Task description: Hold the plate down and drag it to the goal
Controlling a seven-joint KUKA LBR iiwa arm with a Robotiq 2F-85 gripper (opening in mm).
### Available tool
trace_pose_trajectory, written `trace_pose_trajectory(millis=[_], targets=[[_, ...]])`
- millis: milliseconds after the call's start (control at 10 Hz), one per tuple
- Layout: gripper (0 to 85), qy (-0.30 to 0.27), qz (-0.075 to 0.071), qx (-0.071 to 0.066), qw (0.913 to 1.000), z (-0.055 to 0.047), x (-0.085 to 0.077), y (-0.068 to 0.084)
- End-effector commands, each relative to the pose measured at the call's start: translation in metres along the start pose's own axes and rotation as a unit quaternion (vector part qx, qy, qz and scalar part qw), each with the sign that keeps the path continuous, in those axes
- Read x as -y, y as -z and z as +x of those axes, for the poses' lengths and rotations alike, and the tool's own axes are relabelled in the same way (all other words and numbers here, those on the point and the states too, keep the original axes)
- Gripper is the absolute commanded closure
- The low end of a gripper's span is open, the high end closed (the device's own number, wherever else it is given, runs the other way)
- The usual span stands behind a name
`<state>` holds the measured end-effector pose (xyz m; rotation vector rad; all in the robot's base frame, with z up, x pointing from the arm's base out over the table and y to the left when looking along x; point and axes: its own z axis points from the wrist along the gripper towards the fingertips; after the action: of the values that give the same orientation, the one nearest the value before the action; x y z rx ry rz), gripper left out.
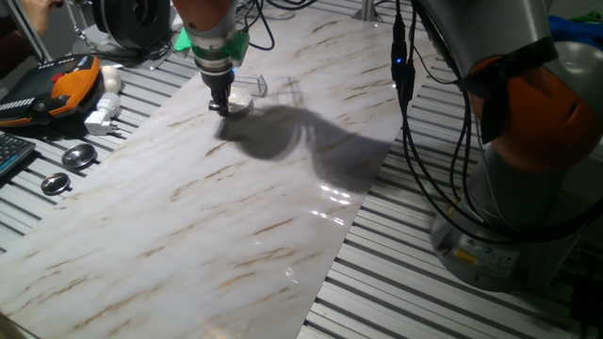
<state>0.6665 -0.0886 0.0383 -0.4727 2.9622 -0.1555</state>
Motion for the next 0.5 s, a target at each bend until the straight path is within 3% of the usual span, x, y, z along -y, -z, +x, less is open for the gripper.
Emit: trace_pose_trajectory(millis=[0,400], targets=[[85.0,0.0,0.0,0.001,1.0,0.001,0.002,-0.001],[85.0,-0.012,0.0,-0.001,0.9999,0.005,0.013,-0.001]])
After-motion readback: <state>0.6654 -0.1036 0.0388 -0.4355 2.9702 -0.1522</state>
